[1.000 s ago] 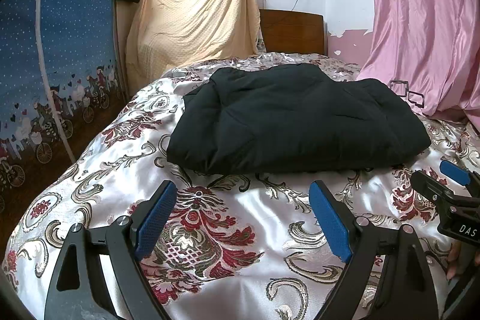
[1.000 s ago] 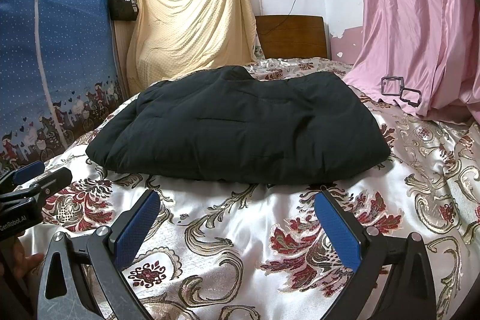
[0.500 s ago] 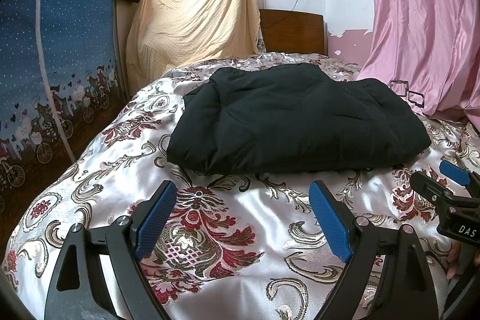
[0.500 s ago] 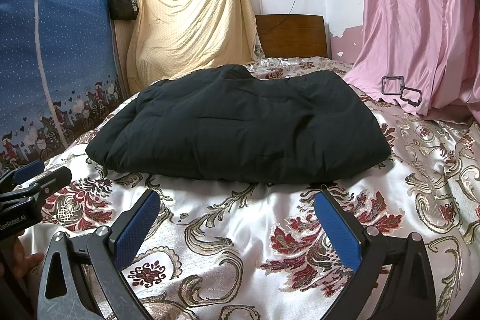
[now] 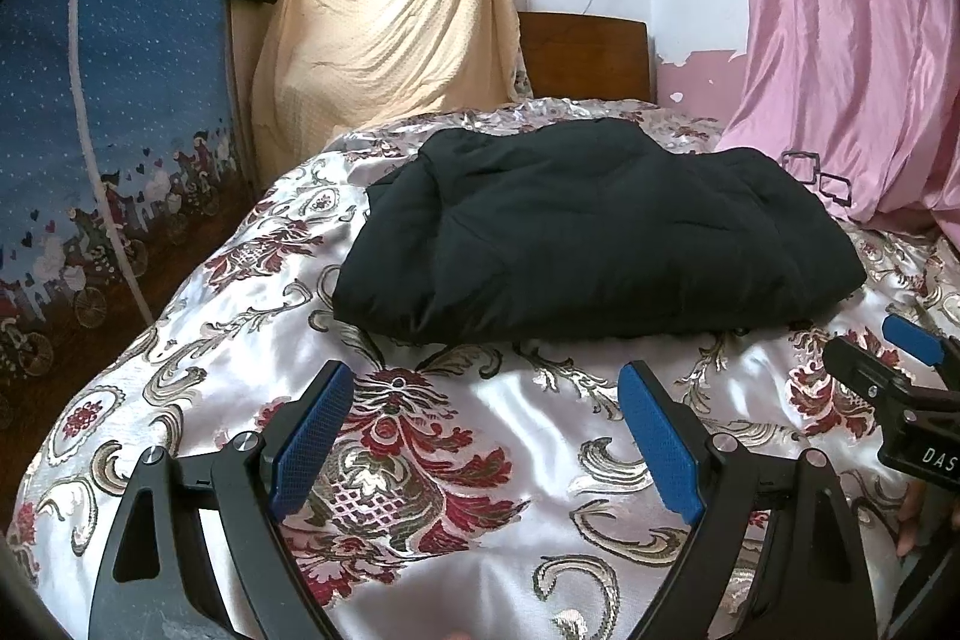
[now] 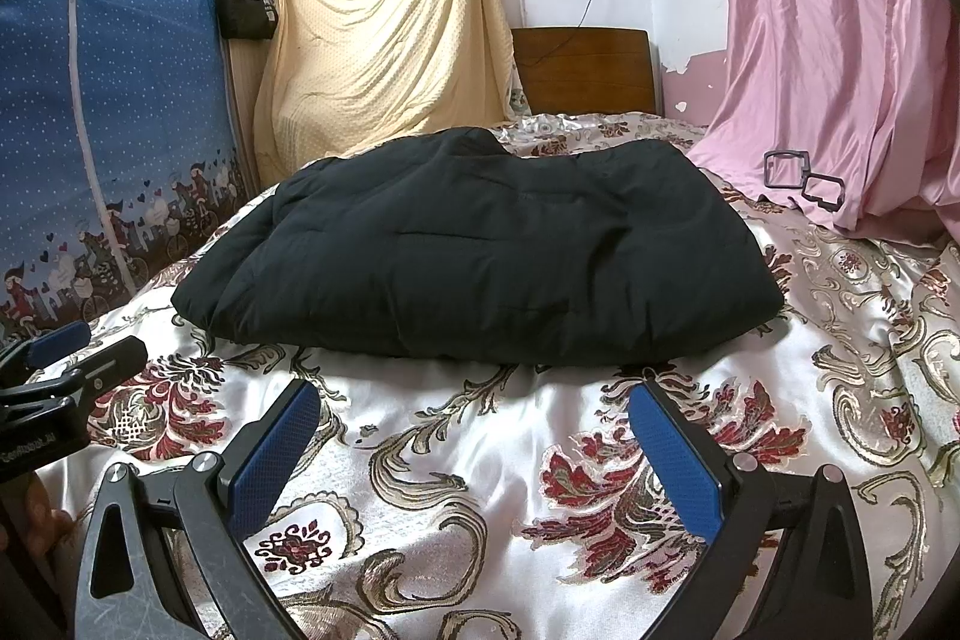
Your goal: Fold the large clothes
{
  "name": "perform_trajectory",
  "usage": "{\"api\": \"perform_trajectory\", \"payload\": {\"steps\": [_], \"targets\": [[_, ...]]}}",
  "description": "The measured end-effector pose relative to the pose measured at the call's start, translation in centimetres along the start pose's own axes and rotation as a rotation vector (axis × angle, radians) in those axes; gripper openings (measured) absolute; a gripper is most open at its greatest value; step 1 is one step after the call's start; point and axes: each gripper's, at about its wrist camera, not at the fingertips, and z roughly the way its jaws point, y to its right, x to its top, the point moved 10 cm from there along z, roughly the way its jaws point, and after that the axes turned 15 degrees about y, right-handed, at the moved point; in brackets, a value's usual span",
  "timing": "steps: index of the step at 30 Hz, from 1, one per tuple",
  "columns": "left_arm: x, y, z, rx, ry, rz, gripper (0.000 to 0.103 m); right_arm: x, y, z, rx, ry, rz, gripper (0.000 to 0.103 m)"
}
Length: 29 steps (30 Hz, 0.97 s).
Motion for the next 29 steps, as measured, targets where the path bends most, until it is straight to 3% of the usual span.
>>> {"api": "perform_trajectory", "payload": {"steps": [29], "targets": [[-0.66, 0.76, -0.04, 0.021, 0.005, 0.069, 0.086, -0.04, -0.11, 0.12, 0.001, -0.004, 0.001, 0.103]]}}
